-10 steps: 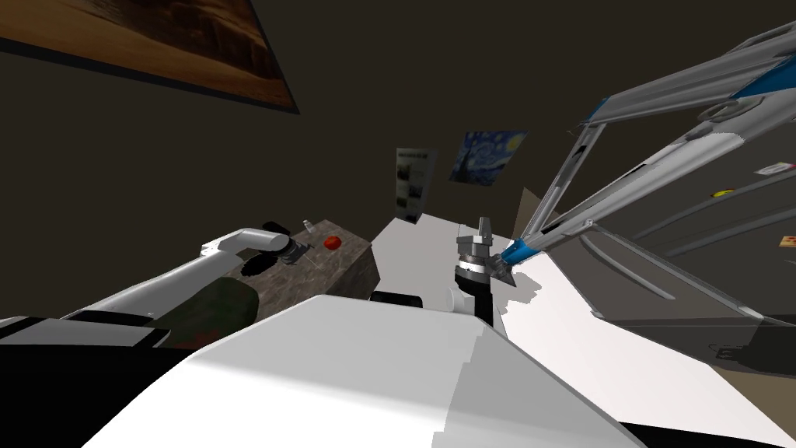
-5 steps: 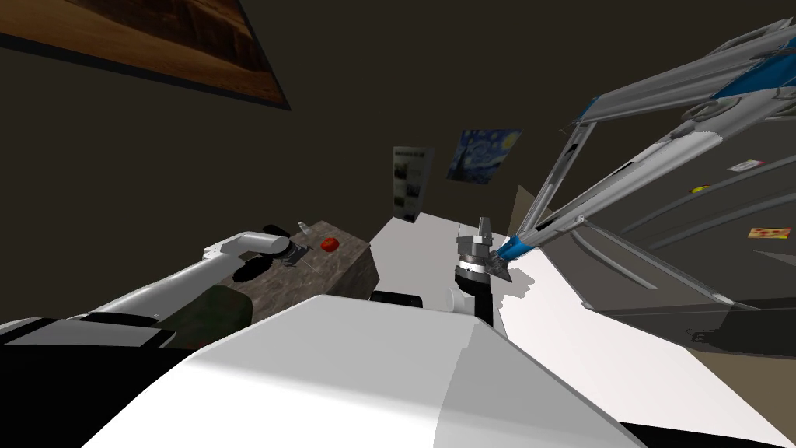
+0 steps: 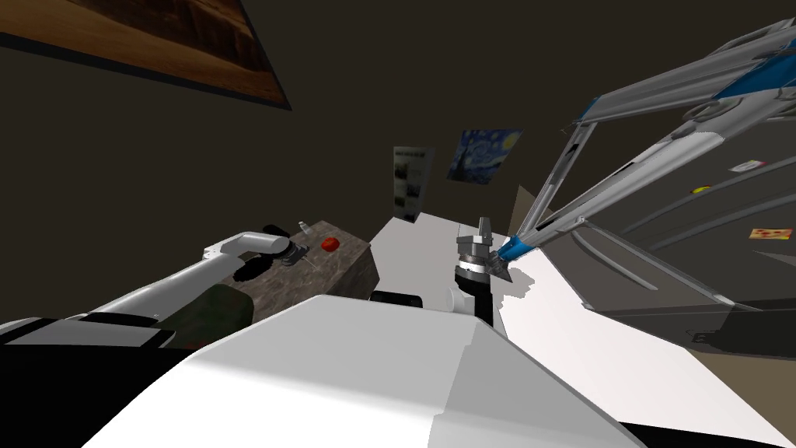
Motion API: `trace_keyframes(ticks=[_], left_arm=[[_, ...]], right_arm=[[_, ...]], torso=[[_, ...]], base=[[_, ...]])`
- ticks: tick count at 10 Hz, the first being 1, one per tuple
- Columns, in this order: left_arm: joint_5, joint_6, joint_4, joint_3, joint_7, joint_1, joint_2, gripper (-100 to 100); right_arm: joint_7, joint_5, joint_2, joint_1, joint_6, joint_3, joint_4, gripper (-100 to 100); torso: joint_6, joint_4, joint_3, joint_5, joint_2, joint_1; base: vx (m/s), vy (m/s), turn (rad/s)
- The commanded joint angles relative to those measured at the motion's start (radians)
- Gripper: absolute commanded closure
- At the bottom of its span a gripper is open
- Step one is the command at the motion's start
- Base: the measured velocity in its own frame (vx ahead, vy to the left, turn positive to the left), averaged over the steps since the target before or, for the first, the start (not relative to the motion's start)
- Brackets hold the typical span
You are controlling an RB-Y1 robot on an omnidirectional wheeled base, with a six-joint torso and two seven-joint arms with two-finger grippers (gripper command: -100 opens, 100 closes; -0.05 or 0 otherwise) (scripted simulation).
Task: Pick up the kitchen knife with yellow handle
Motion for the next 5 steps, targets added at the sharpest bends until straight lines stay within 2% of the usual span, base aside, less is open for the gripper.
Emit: trace_keyframes(ticks=[1,2,3,4,5], left_arm=[[0.0,0.0,0.0,0.0,0.0,0.0,0.0,0],[0.013,0.019,-0.031,0.004,0.007,-0.002,0.017,100],[0.019,0.028,-0.044,0.007,0.009,-0.002,0.026,100],[0.014,0.019,-0.029,0.003,0.004,-0.005,0.019,100],[0.015,0.022,-0.031,0.004,0.004,-0.004,0.021,0]], right_arm=[[0.0,0.0,0.0,0.0,0.0,0.0,0.0,0],[0.0,0.0,0.0,0.0,0.0,0.0,0.0,0],[0.0,0.0,0.0,0.0,0.0,0.0,0.0,0],[0.0,0.0,0.0,0.0,0.0,0.0,0.0,0],[0.0,0.0,0.0,0.0,0.0,0.0,0.0,0]], torso=[[0.0,0.0,0.0,0.0,0.0,0.0],[0.0,0.0,0.0,0.0,0.0,0.0],[-0.001,0.0,0.0,0.0,0.0,-0.001],[-0.001,0.0,0.0,-0.001,0.0,-0.002],[0.0,0.0,0.0,0.0,0.0,-0.001]], base=[[0.0,0.0,0.0],[0.01,-0.015,0.155],[0.02,-0.029,0.138],[0.009,-0.014,0.024],[0.0,0.0,0.0]])
